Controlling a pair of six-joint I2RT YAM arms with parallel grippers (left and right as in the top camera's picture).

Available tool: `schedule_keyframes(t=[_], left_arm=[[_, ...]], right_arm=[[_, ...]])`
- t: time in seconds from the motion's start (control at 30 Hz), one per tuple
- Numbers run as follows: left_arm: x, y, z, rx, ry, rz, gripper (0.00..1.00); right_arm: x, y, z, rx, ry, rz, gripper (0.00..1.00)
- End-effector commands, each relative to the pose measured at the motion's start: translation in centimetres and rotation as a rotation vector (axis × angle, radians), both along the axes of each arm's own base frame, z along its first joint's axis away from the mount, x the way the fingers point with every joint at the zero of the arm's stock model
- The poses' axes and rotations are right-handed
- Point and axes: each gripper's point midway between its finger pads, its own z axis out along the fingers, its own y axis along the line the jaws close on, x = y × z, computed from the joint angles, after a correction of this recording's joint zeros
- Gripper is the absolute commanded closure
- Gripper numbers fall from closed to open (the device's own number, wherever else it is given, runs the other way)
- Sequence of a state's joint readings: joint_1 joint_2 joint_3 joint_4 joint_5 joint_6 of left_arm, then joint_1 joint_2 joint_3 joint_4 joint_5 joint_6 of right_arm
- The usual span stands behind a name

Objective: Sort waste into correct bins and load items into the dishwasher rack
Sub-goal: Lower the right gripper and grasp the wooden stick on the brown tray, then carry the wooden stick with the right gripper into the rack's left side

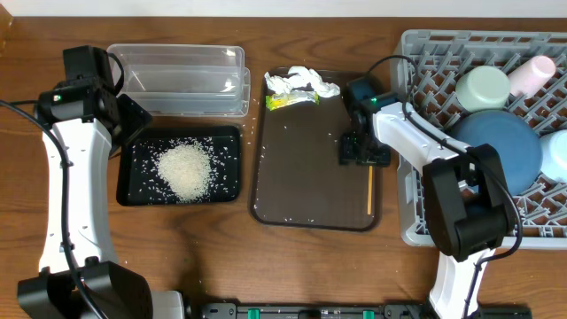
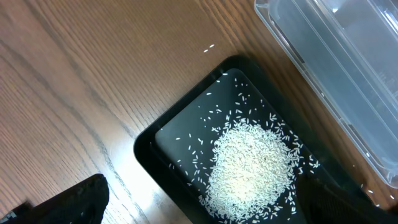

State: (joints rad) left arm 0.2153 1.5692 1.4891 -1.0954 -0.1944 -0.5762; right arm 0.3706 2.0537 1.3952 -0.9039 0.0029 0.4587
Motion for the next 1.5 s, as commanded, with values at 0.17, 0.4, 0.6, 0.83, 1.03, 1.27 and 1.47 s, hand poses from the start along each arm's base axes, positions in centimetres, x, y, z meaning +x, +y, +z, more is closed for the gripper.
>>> schedule_keyframes(t=[0.17,0.4,0.6,0.83,1.03,1.27,1.47], left_arm=[[0.2,0.4,0.6,0.017,-0.011,0.013,0.03],[0.2,0.4,0.6,0.017,-0.012,0.013,0.03],[0.2,0.4,0.6,0.017,-0.012,0.013,0.02],[0.2,0.4,0.6,0.017,-0.012,0.013,0.03],[0.2,0.4,0.6,0.017,-0.012,0.013,0.03],[0.2,0.4,0.6,0.017,-0.012,0.013,0.03],[0.2,0.4,0.6,0.017,-0.011,0.013,0.03]], right_arm=[[-0.6,0.5,-0.3,0.010,0.024,-0.024,0.82],[2.9,0.9,4.8,0.042,-0.063,0.008,0.99],[7.6,-0.3,11.8,0.079,-0.220,0.050,0.99],[10.9,-5.9,17.9,0.054,-0.359,0.107,0.99],[11.4,-10.8,17.8,0.019,-0.360,0.173,0.99],[11.4,-13.5,16.9,0.007,-0.349,0.130,0.93],[11.2,-13.2,16.3,0.020,-0.336,0.094,0.30]])
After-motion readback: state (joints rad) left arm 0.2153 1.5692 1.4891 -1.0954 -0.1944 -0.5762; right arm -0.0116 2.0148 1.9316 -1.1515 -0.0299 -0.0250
